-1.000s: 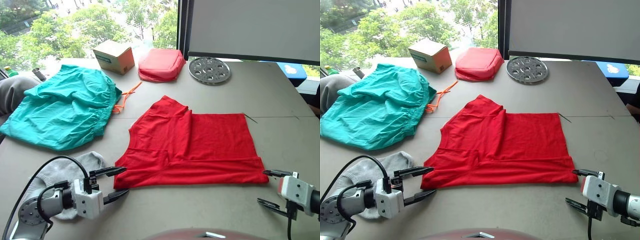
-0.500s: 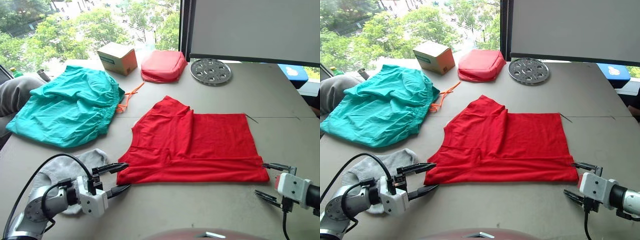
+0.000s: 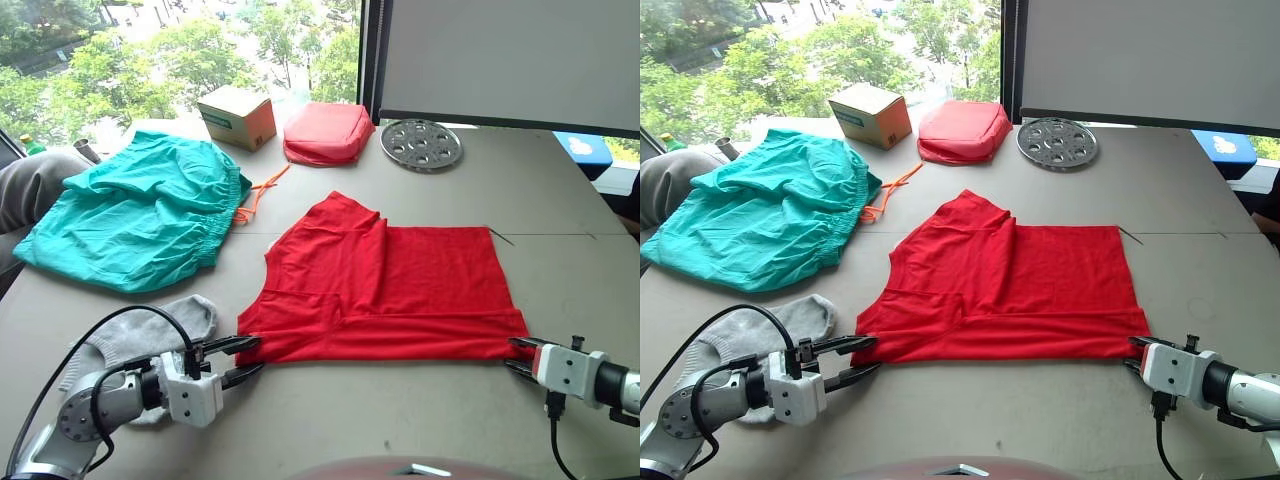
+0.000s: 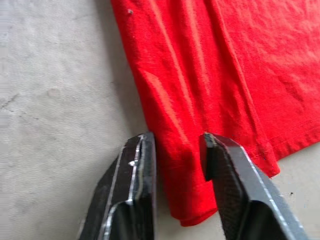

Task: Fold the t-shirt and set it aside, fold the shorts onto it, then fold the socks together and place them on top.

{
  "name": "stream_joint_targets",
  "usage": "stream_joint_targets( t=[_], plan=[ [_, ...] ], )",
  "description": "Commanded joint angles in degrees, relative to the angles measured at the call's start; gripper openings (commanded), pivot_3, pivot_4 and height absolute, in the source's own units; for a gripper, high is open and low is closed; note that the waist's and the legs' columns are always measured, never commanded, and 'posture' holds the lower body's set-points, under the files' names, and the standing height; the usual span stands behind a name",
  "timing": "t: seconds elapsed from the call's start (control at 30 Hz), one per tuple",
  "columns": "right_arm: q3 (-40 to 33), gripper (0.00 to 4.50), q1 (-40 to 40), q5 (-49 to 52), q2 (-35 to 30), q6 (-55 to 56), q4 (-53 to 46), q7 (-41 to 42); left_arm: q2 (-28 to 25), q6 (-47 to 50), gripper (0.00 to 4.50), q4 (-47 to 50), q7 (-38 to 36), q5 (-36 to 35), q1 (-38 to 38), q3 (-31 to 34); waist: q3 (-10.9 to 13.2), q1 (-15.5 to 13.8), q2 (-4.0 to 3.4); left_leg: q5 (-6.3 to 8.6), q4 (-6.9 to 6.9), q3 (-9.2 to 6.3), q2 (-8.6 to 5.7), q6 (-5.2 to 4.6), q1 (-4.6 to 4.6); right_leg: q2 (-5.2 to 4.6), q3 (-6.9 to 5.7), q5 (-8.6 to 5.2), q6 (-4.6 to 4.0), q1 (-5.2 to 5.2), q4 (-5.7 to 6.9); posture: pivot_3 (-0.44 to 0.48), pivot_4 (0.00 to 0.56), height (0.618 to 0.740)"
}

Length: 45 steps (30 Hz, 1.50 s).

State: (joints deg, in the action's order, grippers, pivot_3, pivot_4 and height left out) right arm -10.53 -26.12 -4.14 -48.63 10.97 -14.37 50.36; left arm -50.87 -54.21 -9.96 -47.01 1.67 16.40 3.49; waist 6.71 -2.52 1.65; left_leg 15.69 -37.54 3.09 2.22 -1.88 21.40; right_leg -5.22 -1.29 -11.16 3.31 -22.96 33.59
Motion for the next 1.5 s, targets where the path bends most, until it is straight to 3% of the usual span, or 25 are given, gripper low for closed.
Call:
stream_joint_targets(
  t=[0.03, 0.23, 0.33, 0.43, 0.77, 1.1, 1.27, 1.33, 1.43, 1.5],
  plan=[
    [0.27, 0.0, 1.02, -0.45, -0.74, -5.02, 1.0, -0.18, -0.84, 5.47, 0.16, -1.06, -1.07, -1.31, -0.76, -1.77, -0.04, 0.05, -0.14, 0.0, 0.0, 0.11, 0.02, 0.0, -0.03, -0.15, -0.13, 0.0, 0.0, -0.01, 0.01, 0.0, 0.15, 0.739],
    [0.5, 0.0, 2.02, 1.22, -1.24, -8.72, -1.02, 0.72, -1.86, 8.48, 0.04, 0.28, -4.04, -4.53, -1.34, -3.46, -0.07, 0.14, -0.29, 0.03, 0.27, 0.7, 0.15, 0.03, -0.61, -0.72, -0.71, 0.0, 0.01, 0.04, 0.15, 0.0, 0.15, 0.739],
    [-0.45, 0.0, 2.11, 3.1, -1.68, -10.12, -2.14, 1.89, -3.64, 12.14, 0.04, 4.45, -8.29, -11.13, 1.28, -3.71, 0.01, 0.25, -0.17, 0.03, 0.33, 0.72, 0.2, 0.04, -0.6, -0.72, -0.8, 0.0, 0.01, -0.01, 0.16, 0.0, 0.15, 0.739],
    [-1.94, 0.0, 1.0, 5.69, -2.88, -11.4, -3.23, 4.48, -5.8, 15.28, 0.04, 9.4, -11.84, -15.34, 4.72, -3.44, 0.16, 0.41, 0.1, 0.08, 0.32, 0.89, 0.36, 0.08, -0.48, -0.74, -0.85, 0.0, 0.01, -0.17, 0.15, 0.0, 0.15, 0.739],
    [-7.53, 0.0, -7.15, 12.46, -6.98, -13.87, -6.13, 12.41, -7.61, 18.83, 0.04, 19.47, -16.17, -18.98, 13.73, -1.01, 0.41, -0.02, -0.03, 0.21, 0.13, 0.9, 0.19, -0.21, 0.32, -0.78, -1.13, 0.02, -0.01, -0.72, 0.15, 0.0, 0.15, 0.739],
    [-11.81, 0.0, -15.09, 13.97, -7.24, -15.36, -9.02, 16.58, -7.26, 20.68, 0.04, 24.56, -16.79, -19.11, 22.8, 3.8, 0.47, 0.15, 0.07, 0.33, 0.09, 0.9, 0.32, 0.0, 0.3, -0.78, -1.14, 0.0, 0.01, -0.72, 0.12, 0.0, 0.15, 0.739],
    [-12.82, 0.0, -14.46, 15.24, -5.81, -16.39, -9.9, 15.64, -4.35, 27.03, 0.04, 32.5, -12.13, -19.64, 26.2, 6.13, 0.52, 0.16, 0.16, 0.33, 0.08, 0.9, 0.32, 0.01, 0.29, -0.79, -1.13, 0.0, 0.01, -0.71, 0.11, 0.0, 0.15, 0.739],
    [-13.46, 0.0, -14.05, 17.93, -5.82, -19.17, -11.42, 16.58, -3.98, 32.88, 0.84, 36.32, -11.4, -24.65, 27.62, 7.53, 0.56, 0.16, 0.24, 0.34, 0.08, 0.84, 0.32, 0.01, 0.3, -0.78, -1.13, 0.0, 0.01, -0.71, 0.12, 0.0, 0.15, 0.739],
    [-14.59, 0.87, -12.93, 20.22, -5.59, -20.92, -12.65, 16.77, -2.87, 44.13, 1.98, 39.88, -7.55, -33.68, 27.22, 10.27, 0.59, 0.15, 0.18, 0.33, 0.08, 0.7, 0.34, 0.0, 0.29, -0.78, -1.13, 0.0, 0.01, -0.71, 0.13, 0.0, 0.15, 0.739],
    [-15.9, 1.78, -13.52, 20.49, -5.79, -21.37, -12.77, 17.54, -3.27, 52.93, 2.85, 41.8, -5.61, -41.47, 26.51, 12.07, 0.6, 0.12, 0.17, 0.27, 0.07, 0.66, 0.33, -0.1, 0.3, -0.76, -1.13, 0.0, 0.01, -0.71, 0.13, 0.0, 0.15, 0.739]
  ],
)
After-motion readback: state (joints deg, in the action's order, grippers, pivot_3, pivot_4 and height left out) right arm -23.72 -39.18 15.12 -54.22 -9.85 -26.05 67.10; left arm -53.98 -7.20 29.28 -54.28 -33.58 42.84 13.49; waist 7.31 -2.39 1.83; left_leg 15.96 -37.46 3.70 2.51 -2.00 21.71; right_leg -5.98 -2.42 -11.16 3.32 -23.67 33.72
